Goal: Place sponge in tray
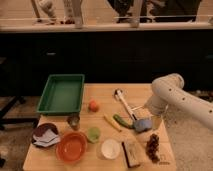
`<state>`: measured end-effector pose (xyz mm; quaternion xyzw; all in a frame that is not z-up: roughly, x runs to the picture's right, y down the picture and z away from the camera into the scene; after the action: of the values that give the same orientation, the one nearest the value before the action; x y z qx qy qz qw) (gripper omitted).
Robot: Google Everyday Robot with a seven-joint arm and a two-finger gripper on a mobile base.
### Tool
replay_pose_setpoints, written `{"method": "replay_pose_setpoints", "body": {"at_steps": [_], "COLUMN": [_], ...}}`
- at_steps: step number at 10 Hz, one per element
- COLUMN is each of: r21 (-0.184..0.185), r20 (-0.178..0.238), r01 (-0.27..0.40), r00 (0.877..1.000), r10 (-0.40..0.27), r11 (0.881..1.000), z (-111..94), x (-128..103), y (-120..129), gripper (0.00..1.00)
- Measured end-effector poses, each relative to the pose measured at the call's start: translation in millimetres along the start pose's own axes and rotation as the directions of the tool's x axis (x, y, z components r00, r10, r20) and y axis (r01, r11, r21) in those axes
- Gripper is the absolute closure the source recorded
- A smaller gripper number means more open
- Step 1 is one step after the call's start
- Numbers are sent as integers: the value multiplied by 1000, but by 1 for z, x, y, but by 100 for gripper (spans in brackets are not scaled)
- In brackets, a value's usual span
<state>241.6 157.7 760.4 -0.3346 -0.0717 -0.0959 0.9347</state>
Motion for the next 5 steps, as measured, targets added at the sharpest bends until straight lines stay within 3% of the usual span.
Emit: {"method": "replay_pose_setpoints", "body": {"at_steps": [3,5], "r21": [-1,-6], "r20": [6,29], "r01": [-6,-21], "r00": [1000,999], "r10": [6,21], "r11": [1000,1000], "z": [2,17], "x": [0,5], "y": [0,3], "gripper": [20,20]}}
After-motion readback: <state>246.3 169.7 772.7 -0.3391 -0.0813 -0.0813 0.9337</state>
